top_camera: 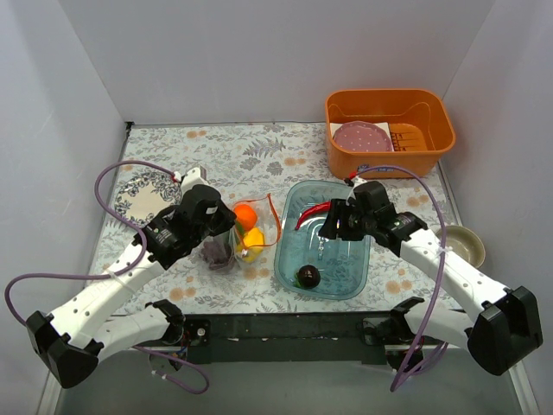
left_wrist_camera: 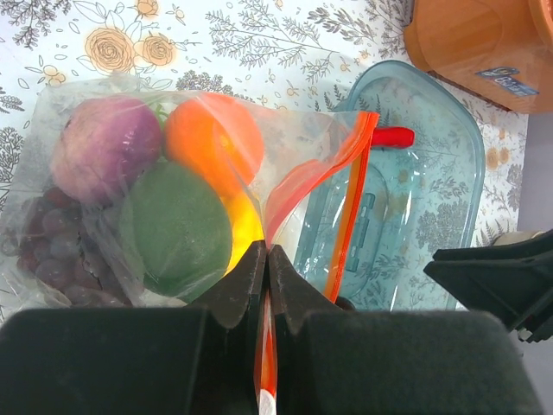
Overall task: Place the food in the zip-top bag and seal the zipper
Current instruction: Pick up the fake fruit from the bin.
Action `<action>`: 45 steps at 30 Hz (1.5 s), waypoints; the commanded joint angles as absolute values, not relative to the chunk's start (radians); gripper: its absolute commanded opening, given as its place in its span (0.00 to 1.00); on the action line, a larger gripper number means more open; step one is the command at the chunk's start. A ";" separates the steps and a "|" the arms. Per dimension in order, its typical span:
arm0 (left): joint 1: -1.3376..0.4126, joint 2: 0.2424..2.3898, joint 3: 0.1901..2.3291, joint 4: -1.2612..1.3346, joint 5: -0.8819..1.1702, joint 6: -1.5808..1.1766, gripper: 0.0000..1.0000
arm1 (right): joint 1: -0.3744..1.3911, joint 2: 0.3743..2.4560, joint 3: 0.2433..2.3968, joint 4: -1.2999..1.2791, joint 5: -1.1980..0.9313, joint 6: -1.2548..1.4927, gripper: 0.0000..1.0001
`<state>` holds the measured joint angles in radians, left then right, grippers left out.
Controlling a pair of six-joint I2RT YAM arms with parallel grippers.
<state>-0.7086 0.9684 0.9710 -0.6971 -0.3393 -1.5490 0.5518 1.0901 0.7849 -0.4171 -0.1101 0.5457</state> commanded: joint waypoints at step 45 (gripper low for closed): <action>-0.703 0.969 0.946 -0.653 -0.318 -1.549 0.00 | 0.675 1.233 0.704 -0.327 -0.348 0.463 0.91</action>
